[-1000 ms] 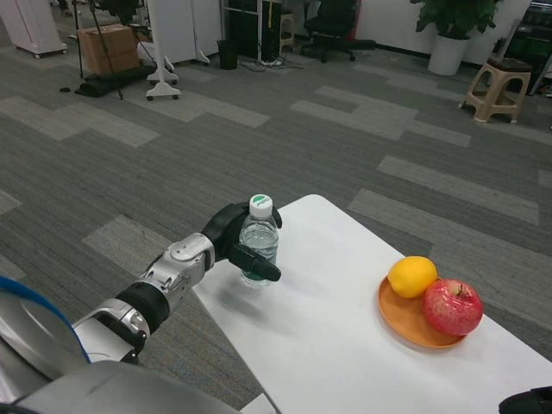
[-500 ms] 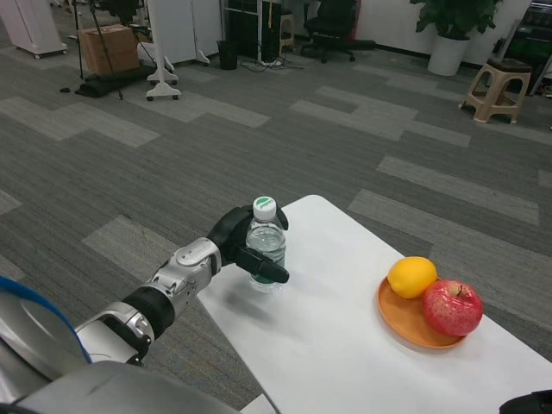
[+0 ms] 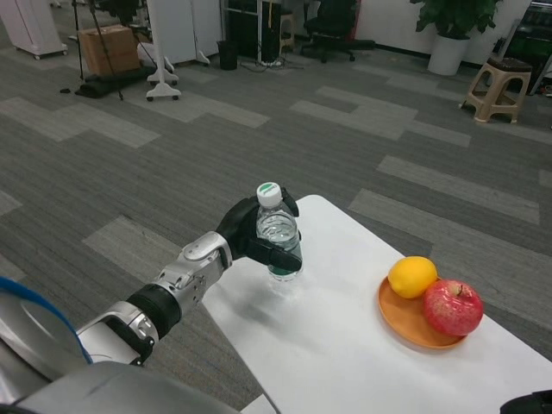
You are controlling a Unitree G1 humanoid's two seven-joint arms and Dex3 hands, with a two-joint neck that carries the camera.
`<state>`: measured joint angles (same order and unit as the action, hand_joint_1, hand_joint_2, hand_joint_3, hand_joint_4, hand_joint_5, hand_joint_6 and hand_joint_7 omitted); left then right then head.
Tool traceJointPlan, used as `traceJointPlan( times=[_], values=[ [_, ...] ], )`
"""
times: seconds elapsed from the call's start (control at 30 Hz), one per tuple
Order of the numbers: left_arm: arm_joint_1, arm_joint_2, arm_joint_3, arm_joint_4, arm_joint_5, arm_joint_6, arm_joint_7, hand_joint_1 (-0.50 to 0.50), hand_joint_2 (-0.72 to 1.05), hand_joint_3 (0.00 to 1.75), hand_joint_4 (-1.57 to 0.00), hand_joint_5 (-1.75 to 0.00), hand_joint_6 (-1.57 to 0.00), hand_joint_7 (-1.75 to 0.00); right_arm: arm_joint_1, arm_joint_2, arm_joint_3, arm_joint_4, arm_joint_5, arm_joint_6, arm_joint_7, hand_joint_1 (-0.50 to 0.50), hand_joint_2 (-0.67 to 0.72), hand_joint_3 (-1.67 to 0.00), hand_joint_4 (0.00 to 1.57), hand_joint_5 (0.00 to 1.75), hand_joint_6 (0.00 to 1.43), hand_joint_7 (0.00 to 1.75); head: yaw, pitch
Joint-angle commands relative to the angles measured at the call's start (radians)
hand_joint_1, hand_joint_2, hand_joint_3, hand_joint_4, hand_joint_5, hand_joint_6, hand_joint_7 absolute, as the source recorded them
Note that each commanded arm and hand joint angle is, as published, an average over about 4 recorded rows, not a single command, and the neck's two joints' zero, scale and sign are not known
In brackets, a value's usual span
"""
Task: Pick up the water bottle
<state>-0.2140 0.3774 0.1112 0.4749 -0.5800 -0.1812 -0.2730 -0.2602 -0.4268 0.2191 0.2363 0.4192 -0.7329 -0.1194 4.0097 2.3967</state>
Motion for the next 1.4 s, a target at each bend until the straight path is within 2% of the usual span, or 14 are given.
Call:
traceJointPlan(
  times=[0.03, 0.17, 0.3, 0.4, 0.53, 0.67, 0.83, 1.07, 1.4],
  values=[
    [-0.013, 0.038, 0.013, -0.114, -0.003, 0.098, -0.002, 0.50, 0.69, 0.02, -0.94, -1.75, -0.99, -1.68, 0.006, 0.003, -0.012, -0.005, 0.006, 0.000, -0.002, -0.17, 0.61, 0.00, 0.00, 0.00, 0.00, 0.00, -0.009, 0.002],
    [-0.021, 0.070, 0.017, -0.226, 0.026, 0.201, -0.001, 0.50, 0.69, 0.07, -0.94, -1.75, -0.97, -1.68, 0.007, 0.003, -0.012, -0.005, 0.006, 0.000, -0.002, -0.17, 0.60, 0.00, 0.00, 0.00, 0.00, 0.00, -0.039, 0.011],
    [-0.051, 0.121, -0.001, -0.359, 0.050, 0.325, 0.002, 0.50, 0.69, 0.00, -0.94, -1.75, -0.97, -1.68, 0.007, 0.003, -0.012, -0.004, 0.006, 0.000, -0.002, -0.17, 0.63, 0.00, 0.00, 0.00, 0.00, 0.00, -0.138, 0.026],
    [-0.074, 0.151, -0.023, -0.415, 0.053, 0.374, 0.004, 0.50, 0.69, 0.00, -0.94, -1.75, -0.95, -1.68, 0.007, 0.002, -0.011, -0.003, 0.006, 0.000, -0.002, -0.17, 0.60, 0.00, 0.00, 0.00, 0.00, 0.00, -0.210, 0.034],
    [-0.092, 0.164, -0.036, -0.449, 0.068, 0.392, 0.008, 0.50, 0.69, 0.00, -0.94, -1.75, -0.94, -1.68, 0.007, 0.002, -0.011, -0.003, 0.006, 0.000, -0.002, -0.17, 0.65, 0.00, 0.00, 0.00, 0.00, 0.00, -0.309, 0.052],
    [-0.109, 0.173, -0.050, -0.475, 0.077, 0.402, 0.012, 0.50, 0.60, 0.00, -0.94, -1.75, -0.93, -1.64, 0.007, 0.002, -0.012, -0.003, 0.006, 0.000, -0.002, -0.17, 0.66, 0.00, 0.00, 0.00, 0.00, 0.00, -0.392, 0.078],
    [-0.126, 0.179, -0.061, -0.487, 0.077, 0.404, 0.015, 0.50, 0.60, 0.04, -0.94, -1.75, -0.92, -1.61, 0.006, -0.002, -0.012, -0.002, 0.006, 0.000, -0.001, -0.17, 0.63, 0.00, 0.00, 0.00, 0.00, 0.00, -0.457, 0.118],
    [-0.133, 0.180, -0.064, -0.487, 0.083, 0.404, 0.015, 0.50, 0.60, 0.02, -0.94, -1.75, -0.92, -1.61, 0.004, -0.004, -0.014, -0.001, 0.006, -0.001, -0.002, -0.17, 0.66, 0.00, 0.00, 0.00, 0.00, 0.00, -0.485, 0.140],
    [-0.123, 0.178, -0.064, -0.495, 0.083, 0.404, 0.017, 0.50, 0.60, 0.00, -0.93, -1.75, -0.92, -1.61, 0.004, -0.006, -0.009, -0.017, 0.006, -0.002, 0.000, -0.17, 0.63, 0.00, 0.00, 0.00, 0.00, 0.00, -0.551, 0.169]
  ],
)
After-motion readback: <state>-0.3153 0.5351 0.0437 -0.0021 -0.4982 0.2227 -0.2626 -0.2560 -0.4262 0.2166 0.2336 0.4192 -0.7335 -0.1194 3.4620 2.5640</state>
